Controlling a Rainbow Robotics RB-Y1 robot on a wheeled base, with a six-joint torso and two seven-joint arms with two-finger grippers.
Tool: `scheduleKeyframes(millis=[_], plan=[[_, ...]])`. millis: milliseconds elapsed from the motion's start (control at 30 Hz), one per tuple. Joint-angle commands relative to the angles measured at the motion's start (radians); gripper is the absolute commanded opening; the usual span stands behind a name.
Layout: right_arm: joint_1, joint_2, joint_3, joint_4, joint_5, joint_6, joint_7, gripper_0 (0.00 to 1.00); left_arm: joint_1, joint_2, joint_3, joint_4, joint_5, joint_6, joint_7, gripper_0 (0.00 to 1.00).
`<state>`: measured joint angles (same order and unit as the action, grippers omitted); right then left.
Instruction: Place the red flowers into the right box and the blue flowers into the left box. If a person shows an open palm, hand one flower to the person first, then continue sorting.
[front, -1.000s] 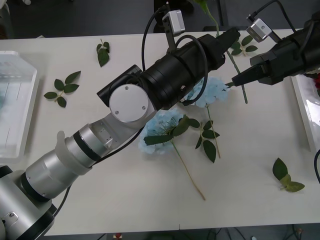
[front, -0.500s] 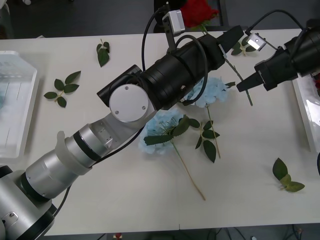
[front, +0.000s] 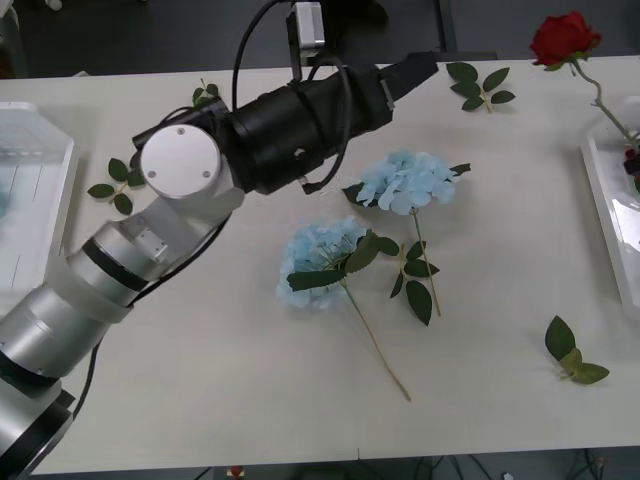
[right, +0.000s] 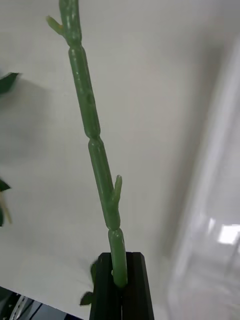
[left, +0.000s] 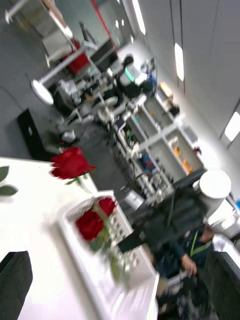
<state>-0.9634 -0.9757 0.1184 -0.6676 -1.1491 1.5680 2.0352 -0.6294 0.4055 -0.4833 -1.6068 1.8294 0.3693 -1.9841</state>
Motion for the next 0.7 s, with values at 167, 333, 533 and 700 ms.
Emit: scheduleKeyframes(millis=[167, 333, 533, 700], plan=[[0.031, -0.178, -0.009, 0.178, 0.003, -0.068, 0.003, 0.00, 0.085, 0.174, 0.258, -0.051, -0.067, 0.464, -0.045, 1.00], [0.175, -0.242, -0.019, 0.189, -0.112, -0.148, 0.088, 0.00, 0.112, 0.179, 0.400, -0.108, -0.144, 0.749, 0.143, 1.00], [0.278, -0.232, -0.019, 0.186, -0.146, -0.309, 0.097, 0.00, 0.205, 0.190, 0.436, -0.357, -0.348, 0.835, 0.525, 1.00], [0.284, -0.181, -0.019, 0.203, -0.061, -0.407, 0.076, 0.00, 0.260, 0.184, 0.368, -0.502, -0.496, 0.844, 0.788, 1.00]])
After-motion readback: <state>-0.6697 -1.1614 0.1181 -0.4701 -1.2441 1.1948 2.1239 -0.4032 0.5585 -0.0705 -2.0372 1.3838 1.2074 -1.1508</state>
